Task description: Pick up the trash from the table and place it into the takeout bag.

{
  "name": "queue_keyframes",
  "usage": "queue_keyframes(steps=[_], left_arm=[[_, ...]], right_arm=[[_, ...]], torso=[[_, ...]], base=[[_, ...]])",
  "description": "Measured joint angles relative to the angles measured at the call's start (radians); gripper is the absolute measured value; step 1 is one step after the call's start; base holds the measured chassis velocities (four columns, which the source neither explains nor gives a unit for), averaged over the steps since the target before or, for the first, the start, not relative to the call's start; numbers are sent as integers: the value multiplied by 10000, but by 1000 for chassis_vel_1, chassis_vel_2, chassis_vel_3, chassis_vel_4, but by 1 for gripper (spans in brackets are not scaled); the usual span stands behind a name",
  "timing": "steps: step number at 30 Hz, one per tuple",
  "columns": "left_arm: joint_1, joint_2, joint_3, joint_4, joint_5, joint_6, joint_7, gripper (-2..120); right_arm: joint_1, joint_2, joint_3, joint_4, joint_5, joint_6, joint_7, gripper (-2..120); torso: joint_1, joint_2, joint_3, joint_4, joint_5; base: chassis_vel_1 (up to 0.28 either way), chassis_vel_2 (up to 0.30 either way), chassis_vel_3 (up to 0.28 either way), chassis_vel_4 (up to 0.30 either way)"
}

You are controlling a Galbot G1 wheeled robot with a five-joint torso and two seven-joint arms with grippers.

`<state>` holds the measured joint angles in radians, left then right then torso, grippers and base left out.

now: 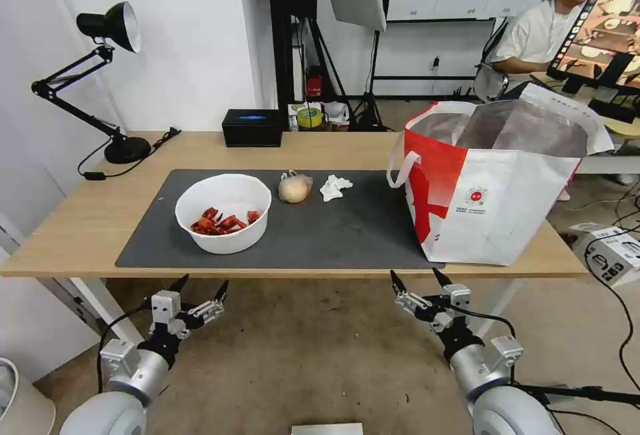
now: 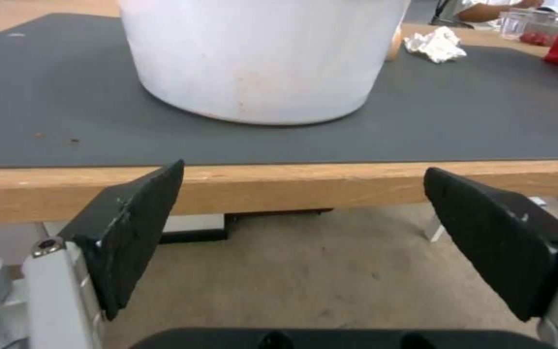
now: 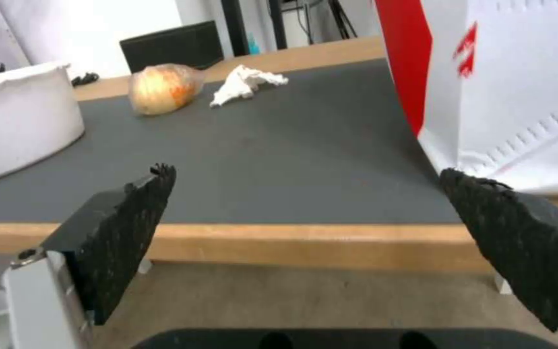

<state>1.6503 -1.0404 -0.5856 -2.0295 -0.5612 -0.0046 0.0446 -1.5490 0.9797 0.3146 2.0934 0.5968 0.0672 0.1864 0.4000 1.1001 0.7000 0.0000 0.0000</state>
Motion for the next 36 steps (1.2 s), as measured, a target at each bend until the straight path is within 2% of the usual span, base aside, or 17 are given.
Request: queue_keyframes(steps=[12,28,31,35,36], left_arm=[[-135,23,94,11,1,0,-6,100],[-20,-29,54,-179,-23,39,-46,100],[11,-116,22,-181,-1,40,-49,100],[19,-171,4,-182,5,40,-49,100],[32,-221,-16,-184,10,41,-52,100]], right_arm=[[634,-248,-232,-67,421,-236,48,100],[3629,-614,-1903,-932,3059,-712,-967,100],[4670,-534,-2455,-1191,3704,-1062,-625,100],[5140,-444,-2753,-1346,3751,-1179,-412,100],[5778,-299,-3114,-1568,3861,-1417,28,100]], torso=[[0,-1,0,0,0],[1,-1,0,-1,0],[0,-1,0,1,-1],[1,-2,0,0,-1],[0,-1,0,1,0]], base=[[0,0,0,0],[0,0,0,0],[0,0,0,0],[0,0,0,0],[0,0,0,0]])
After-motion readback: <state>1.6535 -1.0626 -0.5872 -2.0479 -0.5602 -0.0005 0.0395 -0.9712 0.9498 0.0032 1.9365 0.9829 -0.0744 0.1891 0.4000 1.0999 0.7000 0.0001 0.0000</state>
